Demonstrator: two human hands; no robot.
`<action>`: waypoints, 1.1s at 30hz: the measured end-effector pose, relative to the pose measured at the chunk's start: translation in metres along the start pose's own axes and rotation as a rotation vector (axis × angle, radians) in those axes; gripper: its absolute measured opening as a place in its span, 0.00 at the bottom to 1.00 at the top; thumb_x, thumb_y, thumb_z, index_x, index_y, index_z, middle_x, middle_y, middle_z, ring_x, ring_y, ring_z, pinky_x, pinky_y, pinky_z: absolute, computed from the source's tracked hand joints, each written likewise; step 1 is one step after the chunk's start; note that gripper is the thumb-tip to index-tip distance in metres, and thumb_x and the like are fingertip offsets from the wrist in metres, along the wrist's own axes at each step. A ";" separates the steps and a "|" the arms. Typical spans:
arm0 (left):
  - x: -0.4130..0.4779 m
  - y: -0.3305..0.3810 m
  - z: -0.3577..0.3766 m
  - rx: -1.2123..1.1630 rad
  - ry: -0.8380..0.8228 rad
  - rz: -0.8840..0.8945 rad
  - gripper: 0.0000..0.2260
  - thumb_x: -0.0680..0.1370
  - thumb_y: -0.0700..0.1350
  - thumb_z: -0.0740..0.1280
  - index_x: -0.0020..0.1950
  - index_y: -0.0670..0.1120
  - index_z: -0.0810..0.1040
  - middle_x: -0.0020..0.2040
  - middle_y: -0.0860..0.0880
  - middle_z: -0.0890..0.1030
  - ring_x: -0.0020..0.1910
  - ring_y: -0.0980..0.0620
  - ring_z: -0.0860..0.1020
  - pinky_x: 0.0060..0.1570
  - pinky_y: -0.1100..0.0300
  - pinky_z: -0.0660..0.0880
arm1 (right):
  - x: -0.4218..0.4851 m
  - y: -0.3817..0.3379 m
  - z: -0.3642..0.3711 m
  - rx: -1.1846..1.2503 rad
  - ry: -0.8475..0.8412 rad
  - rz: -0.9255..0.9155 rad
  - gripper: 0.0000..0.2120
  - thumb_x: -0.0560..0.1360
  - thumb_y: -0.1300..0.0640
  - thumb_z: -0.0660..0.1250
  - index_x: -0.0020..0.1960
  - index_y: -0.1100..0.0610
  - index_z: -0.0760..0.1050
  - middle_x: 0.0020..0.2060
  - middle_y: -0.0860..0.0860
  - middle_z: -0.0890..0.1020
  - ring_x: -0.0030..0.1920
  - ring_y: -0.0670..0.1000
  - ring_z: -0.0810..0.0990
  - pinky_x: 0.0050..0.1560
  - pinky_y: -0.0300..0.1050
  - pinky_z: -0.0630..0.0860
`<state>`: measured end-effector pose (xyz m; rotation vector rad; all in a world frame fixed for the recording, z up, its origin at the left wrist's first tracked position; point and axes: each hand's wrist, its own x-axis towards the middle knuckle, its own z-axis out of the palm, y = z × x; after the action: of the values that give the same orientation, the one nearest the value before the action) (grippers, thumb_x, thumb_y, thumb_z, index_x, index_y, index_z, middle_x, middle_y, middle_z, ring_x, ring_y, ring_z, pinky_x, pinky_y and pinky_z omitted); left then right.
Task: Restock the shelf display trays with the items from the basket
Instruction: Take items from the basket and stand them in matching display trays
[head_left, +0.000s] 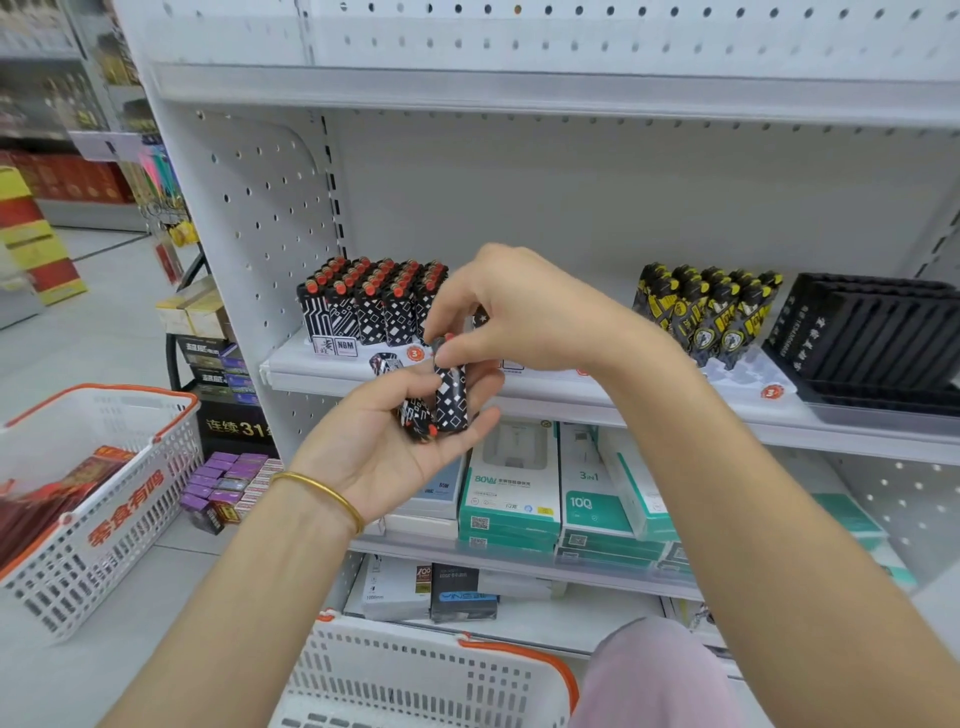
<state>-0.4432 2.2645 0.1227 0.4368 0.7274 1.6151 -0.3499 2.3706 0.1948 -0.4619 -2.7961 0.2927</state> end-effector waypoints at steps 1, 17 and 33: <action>0.000 0.001 0.000 0.003 0.001 -0.004 0.17 0.69 0.35 0.60 0.58 0.37 0.74 0.51 0.37 0.82 0.49 0.43 0.83 0.46 0.48 0.80 | 0.000 0.000 -0.001 0.052 0.008 0.001 0.07 0.70 0.56 0.73 0.47 0.55 0.82 0.40 0.46 0.82 0.41 0.43 0.77 0.43 0.34 0.70; -0.002 0.002 -0.012 0.213 0.155 -0.121 0.07 0.65 0.33 0.56 0.38 0.44 0.66 0.35 0.43 0.74 0.29 0.52 0.67 0.23 0.65 0.60 | 0.047 0.007 0.016 0.037 0.324 0.158 0.09 0.71 0.59 0.71 0.51 0.56 0.79 0.41 0.50 0.77 0.48 0.53 0.78 0.51 0.49 0.76; -0.005 -0.003 -0.013 0.705 0.167 0.231 0.16 0.72 0.25 0.64 0.46 0.47 0.74 0.40 0.49 0.76 0.34 0.55 0.73 0.30 0.67 0.71 | 0.049 0.003 0.017 0.006 0.326 0.138 0.07 0.69 0.58 0.72 0.47 0.54 0.79 0.41 0.48 0.77 0.46 0.51 0.79 0.50 0.47 0.76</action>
<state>-0.4486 2.2571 0.1119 0.9239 1.4235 1.5841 -0.3991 2.3880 0.1904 -0.6398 -2.4510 0.2311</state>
